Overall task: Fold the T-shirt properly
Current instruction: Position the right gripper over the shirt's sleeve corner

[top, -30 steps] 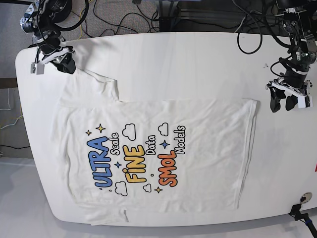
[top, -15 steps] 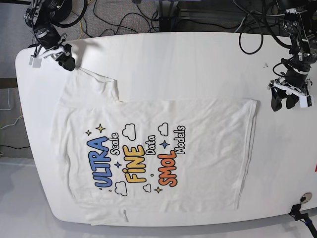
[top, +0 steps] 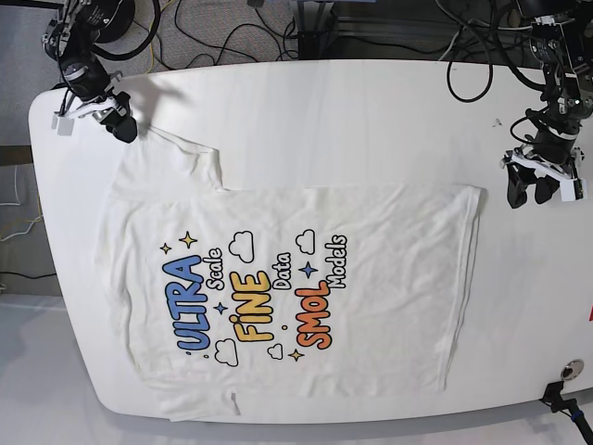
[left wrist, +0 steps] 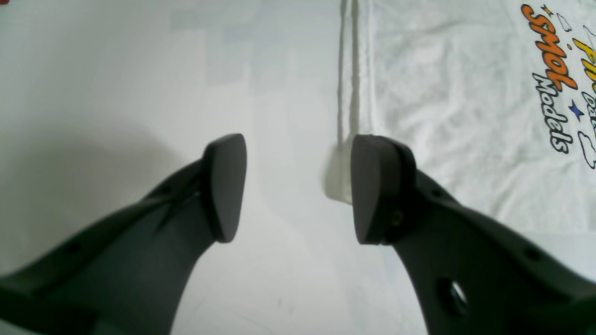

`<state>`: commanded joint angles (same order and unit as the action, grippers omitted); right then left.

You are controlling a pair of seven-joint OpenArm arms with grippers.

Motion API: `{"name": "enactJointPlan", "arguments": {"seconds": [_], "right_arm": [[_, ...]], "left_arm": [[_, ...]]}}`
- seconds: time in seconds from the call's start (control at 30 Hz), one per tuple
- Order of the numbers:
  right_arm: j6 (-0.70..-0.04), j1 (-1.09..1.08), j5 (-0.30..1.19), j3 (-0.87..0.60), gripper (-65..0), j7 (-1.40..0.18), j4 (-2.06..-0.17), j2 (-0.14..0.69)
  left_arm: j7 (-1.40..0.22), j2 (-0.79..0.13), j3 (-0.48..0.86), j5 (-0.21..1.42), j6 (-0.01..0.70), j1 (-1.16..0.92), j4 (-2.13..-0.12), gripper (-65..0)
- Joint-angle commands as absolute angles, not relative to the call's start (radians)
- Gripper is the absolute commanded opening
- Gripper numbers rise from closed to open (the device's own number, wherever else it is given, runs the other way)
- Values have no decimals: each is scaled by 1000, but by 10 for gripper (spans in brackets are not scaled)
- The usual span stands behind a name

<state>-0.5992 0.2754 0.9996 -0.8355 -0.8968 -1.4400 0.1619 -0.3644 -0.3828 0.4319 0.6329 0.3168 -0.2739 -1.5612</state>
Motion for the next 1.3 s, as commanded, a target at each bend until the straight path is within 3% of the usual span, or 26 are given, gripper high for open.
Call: {"name": "enactJointPlan", "arguments": {"seconds": [0.17,1.2,1.3], "right_arm": [[-558,269,1001,-800,-463,-898,-1440,142],[-558,312,1000,-829,-455,-898,-1379,197],[-558,312,1003,-828,-382,-898,-1379,188]], "left_arm": [[-364,-383,432,631,317,-262,-1561,-313],[-364,-404,430,631,317,-260,-1563,-313],[-364,-404,430,631,317,-260,-1563,-311]]}}
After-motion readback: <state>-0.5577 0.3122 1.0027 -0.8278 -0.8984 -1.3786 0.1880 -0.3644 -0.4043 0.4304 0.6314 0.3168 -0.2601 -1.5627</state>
